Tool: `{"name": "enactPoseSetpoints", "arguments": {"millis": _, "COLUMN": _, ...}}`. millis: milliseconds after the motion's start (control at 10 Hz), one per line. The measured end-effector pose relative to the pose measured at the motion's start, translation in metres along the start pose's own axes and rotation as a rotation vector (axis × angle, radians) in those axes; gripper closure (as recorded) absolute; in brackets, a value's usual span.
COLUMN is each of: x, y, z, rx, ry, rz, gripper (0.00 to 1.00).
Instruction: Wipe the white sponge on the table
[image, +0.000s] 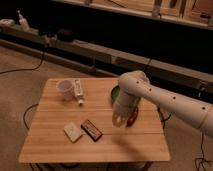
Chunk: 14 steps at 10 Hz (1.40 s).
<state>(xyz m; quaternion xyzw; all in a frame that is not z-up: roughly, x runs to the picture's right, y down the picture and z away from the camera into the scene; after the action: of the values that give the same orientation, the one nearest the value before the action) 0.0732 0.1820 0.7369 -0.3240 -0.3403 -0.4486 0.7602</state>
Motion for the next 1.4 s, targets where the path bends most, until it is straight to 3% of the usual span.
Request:
{"name": "enactPoseSetpoints", "arguments": {"millis": 600, "x": 0.003, "y": -0.002, "z": -0.002, "rx": 0.001, "ry": 0.013, "rz": -0.005, "gripper": 0.95}}
{"name": "enactPoseSetpoints", "arguments": {"millis": 700, "x": 0.011, "y": -0.005, "z": -0.007, "rx": -0.005, "ry": 0.051, "rz": -0.019, "gripper": 0.95}}
{"name": "enactPoseSetpoints", "arguments": {"millis": 900, "x": 0.04, "y": -0.032, "z": -0.028, "rx": -0.029, "ry": 0.203, "rz": -0.12, "gripper": 0.95}}
{"name": "enactPoseSetpoints", "arguments": {"millis": 1000, "x": 0.048, "y": -0.051, "z": -0.039, "rx": -0.038, "ry": 0.267, "rz": -0.196, "gripper": 0.95}}
{"name": "enactPoseSetpoints", "arguments": {"millis": 1100, "x": 0.05, "y": -0.084, "z": -0.051, "rx": -0.046, "ry": 0.341, "rz": -0.323, "gripper": 0.95}}
{"name": "enactPoseSetpoints", "arguments": {"millis": 1300, "x": 0.036, "y": -0.135, "z": -0.06, "rx": -0.031, "ry": 0.392, "rz": -0.516, "gripper": 0.95}}
{"name": "enactPoseSetpoints", "arguments": {"millis": 1400, "x": 0.033, "y": -0.144, "z": -0.061, "rx": -0.027, "ry": 0.398, "rz": -0.551, "gripper": 0.95}}
